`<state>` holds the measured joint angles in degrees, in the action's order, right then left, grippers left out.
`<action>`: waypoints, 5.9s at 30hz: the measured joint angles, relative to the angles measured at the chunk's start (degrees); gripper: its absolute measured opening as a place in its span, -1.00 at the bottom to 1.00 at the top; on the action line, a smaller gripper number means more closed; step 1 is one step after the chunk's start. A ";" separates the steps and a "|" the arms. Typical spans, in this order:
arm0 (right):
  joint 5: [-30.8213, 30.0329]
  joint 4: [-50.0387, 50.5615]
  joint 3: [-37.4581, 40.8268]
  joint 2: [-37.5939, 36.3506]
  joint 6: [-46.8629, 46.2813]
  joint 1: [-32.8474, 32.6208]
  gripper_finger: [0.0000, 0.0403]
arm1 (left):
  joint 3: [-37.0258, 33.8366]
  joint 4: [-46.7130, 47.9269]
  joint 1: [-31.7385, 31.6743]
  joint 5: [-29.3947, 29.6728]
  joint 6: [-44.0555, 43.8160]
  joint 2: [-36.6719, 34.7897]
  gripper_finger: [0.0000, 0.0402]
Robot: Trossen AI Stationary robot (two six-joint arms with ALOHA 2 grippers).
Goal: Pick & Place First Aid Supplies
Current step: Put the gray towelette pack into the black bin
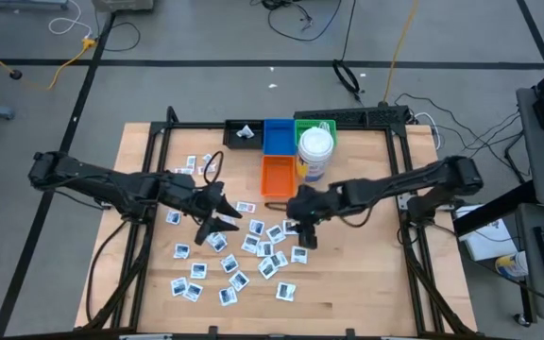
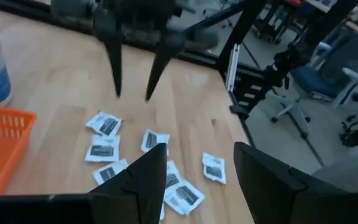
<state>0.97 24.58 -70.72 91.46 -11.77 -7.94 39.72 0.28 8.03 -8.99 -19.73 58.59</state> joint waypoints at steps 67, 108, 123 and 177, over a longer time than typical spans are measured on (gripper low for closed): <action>-12.62 -4.49 15.98 -7.34 -11.87 -5.63 -0.89 | 0.11 1.15 2.19 -0.86 -1.60 0.35 -0.05; -8.49 -20.36 24.17 5.43 -2.48 -0.72 -0.34 | 0.11 1.06 2.19 -0.99 -5.98 0.33 -0.05; -8.66 -15.17 24.24 3.71 -6.78 -2.99 -0.99 | 0.11 1.26 2.23 -1.10 -5.25 0.33 -0.05; 8.33 -60.26 22.40 -8.50 -6.04 -1.05 -1.00 | 0.09 -13.73 0.53 7.25 15.02 6.82 -0.05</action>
<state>9.31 -35.69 -48.31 82.96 -17.81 -8.99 39.81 -13.45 8.57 -1.74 -4.70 65.41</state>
